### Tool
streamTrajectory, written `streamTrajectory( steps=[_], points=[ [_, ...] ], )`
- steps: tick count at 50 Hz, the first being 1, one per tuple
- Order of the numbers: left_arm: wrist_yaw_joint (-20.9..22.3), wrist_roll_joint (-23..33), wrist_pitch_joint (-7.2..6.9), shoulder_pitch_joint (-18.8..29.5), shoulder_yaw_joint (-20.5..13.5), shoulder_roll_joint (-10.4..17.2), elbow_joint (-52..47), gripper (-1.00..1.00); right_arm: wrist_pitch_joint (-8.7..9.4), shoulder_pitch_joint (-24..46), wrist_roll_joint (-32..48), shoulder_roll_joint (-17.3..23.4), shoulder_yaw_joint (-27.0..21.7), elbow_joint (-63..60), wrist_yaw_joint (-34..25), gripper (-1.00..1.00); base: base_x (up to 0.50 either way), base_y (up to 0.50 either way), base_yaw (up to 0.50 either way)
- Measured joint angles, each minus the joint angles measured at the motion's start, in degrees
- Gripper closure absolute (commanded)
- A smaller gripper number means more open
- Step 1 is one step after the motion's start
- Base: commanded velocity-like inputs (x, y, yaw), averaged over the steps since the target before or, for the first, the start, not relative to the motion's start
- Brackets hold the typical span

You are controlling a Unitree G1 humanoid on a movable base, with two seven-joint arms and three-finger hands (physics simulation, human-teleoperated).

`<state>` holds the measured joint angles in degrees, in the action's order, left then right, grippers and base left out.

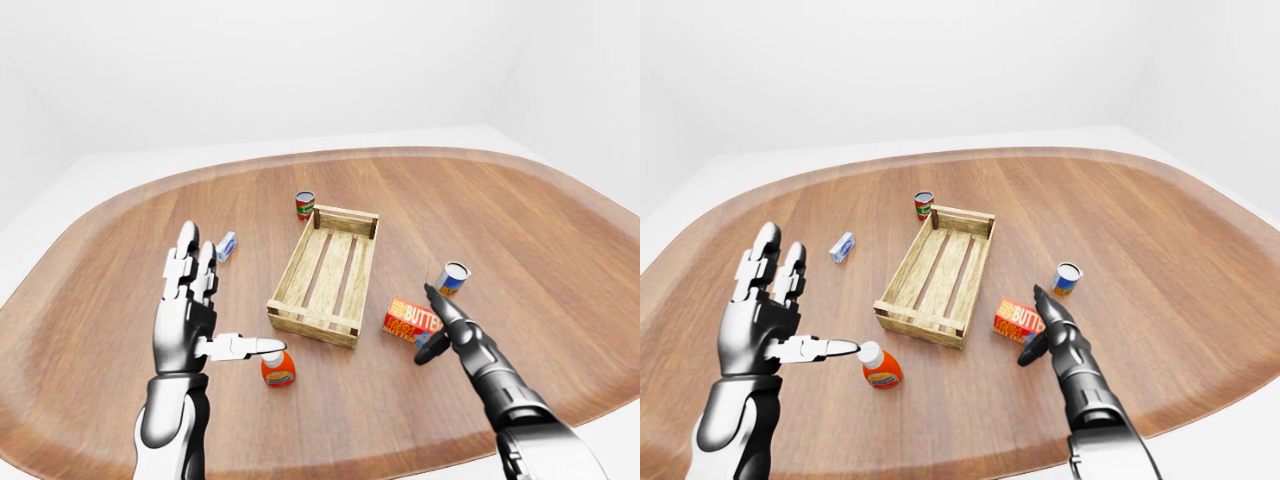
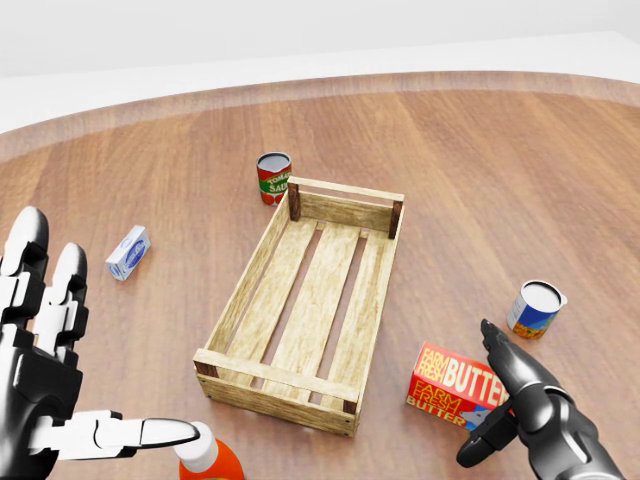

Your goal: Pick up the butter and put it in the tray.

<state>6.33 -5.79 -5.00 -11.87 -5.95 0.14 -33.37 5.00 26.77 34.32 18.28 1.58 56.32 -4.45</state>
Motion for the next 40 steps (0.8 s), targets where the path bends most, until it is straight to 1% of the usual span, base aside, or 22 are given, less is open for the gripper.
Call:
streamTrajectory(
  steps=[5, 7, 8, 9, 10, 11, 24, 35, 40],
  points=[
    [0.02, -0.05, 0.00, 0.02, -0.06, 0.01, -0.09, -1.00, 0.00, 0.48, 0.82, -0.18, 0.04, 0.89, 0.39, -1.00, 0.00, 0.00, 0.00],
    [0.02, -0.07, 0.00, 0.00, -0.07, 0.00, -0.14, -1.00, 0.00, 0.75, 1.41, -0.08, 0.05, 1.15, 0.69, -0.40, 0.00, 0.00, 0.00],
    [0.02, -0.07, 0.00, 0.00, -0.08, 0.00, -0.16, -1.00, 0.00, 1.01, 1.61, 0.10, 0.08, 1.28, 0.79, 0.21, 0.00, 0.00, 0.00],
    [0.02, -0.07, 0.00, 0.00, -0.08, 0.00, -0.17, -1.00, 0.00, 1.27, 1.81, 0.26, 0.11, 1.42, 0.86, 0.71, 0.00, 0.00, 0.00],
    [0.02, -0.08, 0.00, -0.01, -0.09, 0.00, -0.16, -1.00, 0.00, 1.52, 1.98, 0.42, 0.12, 1.55, 0.91, 0.90, 0.00, 0.00, 0.00],
    [0.03, -0.08, 0.00, -0.02, -0.08, 0.00, -0.16, -1.00, 0.00, 1.76, 2.14, 0.56, 0.14, 1.66, 0.95, 1.00, 0.00, 0.00, 0.00],
    [0.08, -0.02, 0.00, -0.15, 0.05, -0.03, -0.04, -1.00, 0.00, 0.90, 1.82, -1.24, 0.51, 3.67, 0.06, 1.00, 0.00, 0.00, 0.00],
    [0.10, -0.14, 0.00, -0.14, -0.06, -0.02, -0.16, -1.00, 0.00, 0.69, 2.99, -1.46, 0.00, 3.22, -0.14, 1.00, 0.00, 0.00, 0.00],
    [0.06, -0.12, 0.00, -0.14, -0.04, -0.03, -0.21, -1.00, 0.00, 0.18, 2.61, -1.30, 0.42, 1.85, -1.54, 1.00, 0.00, 0.00, 0.00]
  ],
)
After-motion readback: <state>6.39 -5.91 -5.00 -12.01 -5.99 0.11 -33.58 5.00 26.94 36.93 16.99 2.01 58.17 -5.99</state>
